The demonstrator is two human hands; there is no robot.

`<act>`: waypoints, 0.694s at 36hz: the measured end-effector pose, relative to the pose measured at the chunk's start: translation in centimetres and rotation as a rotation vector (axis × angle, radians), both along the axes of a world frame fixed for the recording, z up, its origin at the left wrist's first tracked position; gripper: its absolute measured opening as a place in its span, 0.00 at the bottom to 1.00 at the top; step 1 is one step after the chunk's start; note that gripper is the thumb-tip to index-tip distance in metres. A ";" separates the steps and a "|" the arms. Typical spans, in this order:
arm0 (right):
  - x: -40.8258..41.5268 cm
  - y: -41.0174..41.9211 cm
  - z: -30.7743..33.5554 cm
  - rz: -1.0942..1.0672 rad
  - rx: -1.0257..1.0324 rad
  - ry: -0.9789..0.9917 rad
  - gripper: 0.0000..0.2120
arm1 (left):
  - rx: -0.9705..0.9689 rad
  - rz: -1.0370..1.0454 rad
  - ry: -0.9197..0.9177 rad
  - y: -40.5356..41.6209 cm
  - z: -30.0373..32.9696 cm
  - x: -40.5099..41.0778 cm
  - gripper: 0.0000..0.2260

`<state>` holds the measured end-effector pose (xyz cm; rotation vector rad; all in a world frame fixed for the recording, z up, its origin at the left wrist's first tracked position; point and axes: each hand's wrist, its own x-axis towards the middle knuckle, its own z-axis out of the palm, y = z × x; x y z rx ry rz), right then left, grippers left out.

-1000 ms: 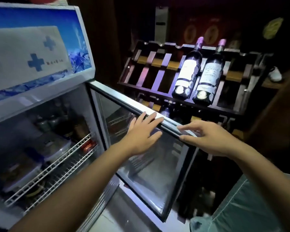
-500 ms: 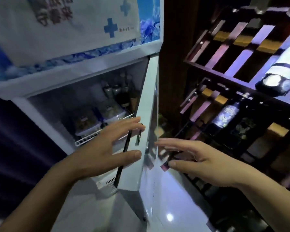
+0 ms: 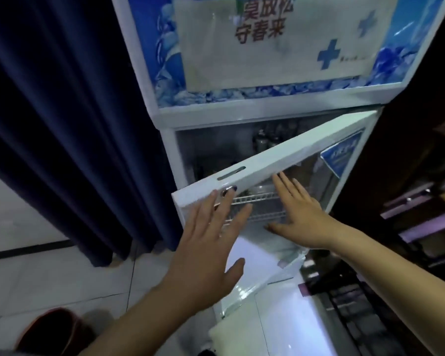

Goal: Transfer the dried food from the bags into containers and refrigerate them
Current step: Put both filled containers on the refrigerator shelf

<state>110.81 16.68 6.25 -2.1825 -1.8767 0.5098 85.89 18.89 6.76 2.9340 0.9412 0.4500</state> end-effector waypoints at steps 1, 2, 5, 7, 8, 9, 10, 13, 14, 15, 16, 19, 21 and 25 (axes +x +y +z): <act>-0.1 0.8 -0.2 0.003 -0.002 -0.006 0.52 | 0.013 0.046 0.024 0.9 -0.9 0.0 0.39; -0.1 1.6 -0.3 0.002 -0.002 -0.020 0.52 | 0.020 0.084 0.042 2.0 -1.6 0.1 0.40; 0.0 3.7 -0.5 -0.019 -0.007 -0.076 0.51 | 0.027 0.135 0.027 5.1 -3.0 0.6 0.41; 0.2 5.2 -0.7 -0.035 0.003 -0.123 0.49 | 0.031 0.148 -0.002 7.4 -3.4 1.0 0.40; 0.3 5.9 -0.7 -0.046 0.012 -0.141 0.48 | 0.038 0.152 -0.010 8.6 -3.6 1.1 0.40; 0.5 6.6 -0.8 -0.060 0.022 -0.154 0.48 | 0.050 0.160 -0.013 9.7 -3.9 1.3 0.40; 0.6 7.4 -0.9 -0.076 0.032 -0.166 0.48 | 0.062 0.175 -0.014 10.9 -4.1 1.4 0.41; 1.2 9.6 -1.2 -0.127 0.032 -0.198 0.48 | 0.084 0.227 -0.007 14.3 -4.4 1.8 0.41; 1.4 10.2 -1.4 -0.141 0.029 -0.195 0.48 | 0.091 0.241 -0.002 15.4 -4.4 2.0 0.41; 1.6 10.8 -1.5 -0.153 0.027 -0.186 0.48 | 0.096 0.254 0.007 16.4 -4.5 2.1 0.41; 1.8 11.4 -1.6 -0.163 0.028 -0.175 0.48 | 0.100 0.268 0.017 17.4 -4.6 2.3 0.42; 1.9 13.1 -2.0 -0.190 0.029 -0.150 0.49 | 0.108 0.298 0.017 19.7 -4.9 2.7 0.42; 1.7 13.9 -2.3 -0.214 0.033 -0.145 0.49 | 0.123 0.289 0.000 20.6 -5.4 2.9 0.43; 1.0 14.6 -3.4 -0.233 0.065 -0.122 0.49 | 0.195 0.275 -0.063 21.6 -6.8 3.2 0.43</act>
